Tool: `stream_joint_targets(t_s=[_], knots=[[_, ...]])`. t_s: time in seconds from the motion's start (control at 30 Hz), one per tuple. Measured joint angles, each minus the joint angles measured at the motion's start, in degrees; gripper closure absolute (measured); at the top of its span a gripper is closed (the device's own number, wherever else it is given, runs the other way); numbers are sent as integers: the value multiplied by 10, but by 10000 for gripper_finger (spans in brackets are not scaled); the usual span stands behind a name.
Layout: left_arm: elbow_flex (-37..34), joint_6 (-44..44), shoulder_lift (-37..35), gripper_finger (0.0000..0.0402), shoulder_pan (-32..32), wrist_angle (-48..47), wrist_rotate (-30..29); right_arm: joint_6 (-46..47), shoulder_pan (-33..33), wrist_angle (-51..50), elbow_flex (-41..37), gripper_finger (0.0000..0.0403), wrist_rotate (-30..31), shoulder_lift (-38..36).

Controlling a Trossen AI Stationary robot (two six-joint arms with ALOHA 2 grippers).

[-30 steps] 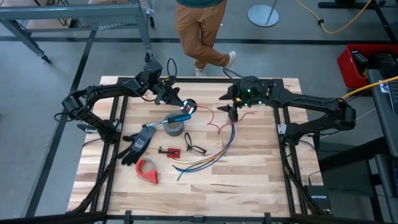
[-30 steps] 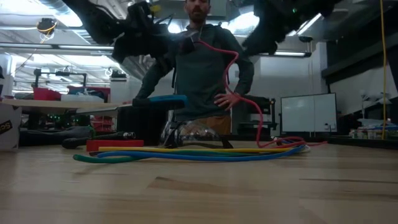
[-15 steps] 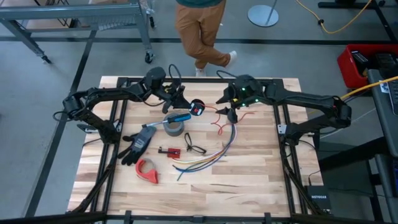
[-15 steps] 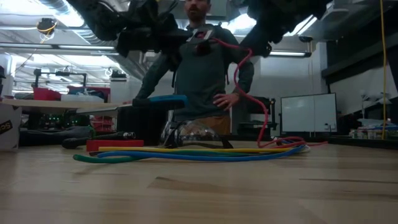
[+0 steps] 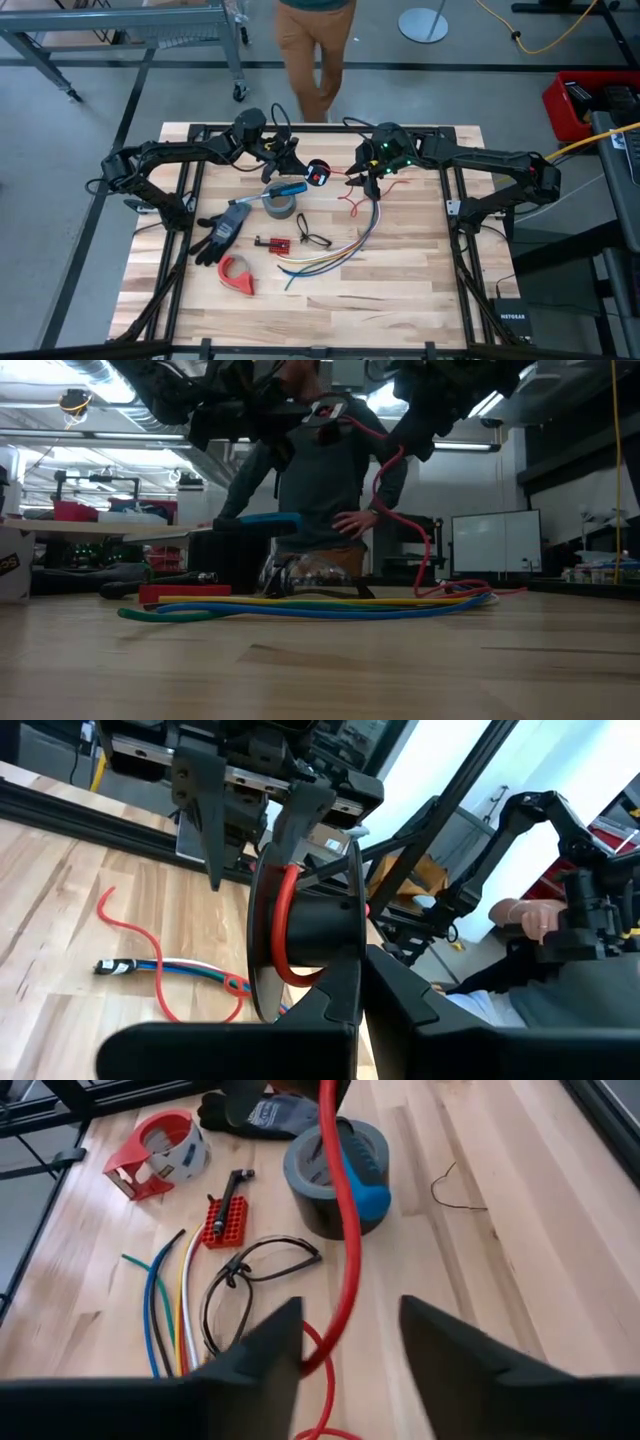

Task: Coil cords
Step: Uncoil the red wire from the spool

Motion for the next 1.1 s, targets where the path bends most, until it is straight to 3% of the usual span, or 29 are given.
stream_joint_targets(t_s=[0.17, 0.2, 0.37, 0.7, 1.1], knots=[[0, 0, 0, 401, 0, -4, 1, -5, 0, 5, 0, 376, 4, 0], [0, -1, 0, 402, 0, -4, 2, -15, 0, 8, 0, 386, 4, 0], [0, 0, 0, 401, -13, -5, 3, -25, -1, 53, 0, 383, 6, 0], [0, 4, 0, 401, -65, 4, 2, -75, -1, 96, 46, 394, 80, 0], [0, 5, 0, 401, -110, 171, -48, -86, -1, 121, 68, 394, 68, 59]])
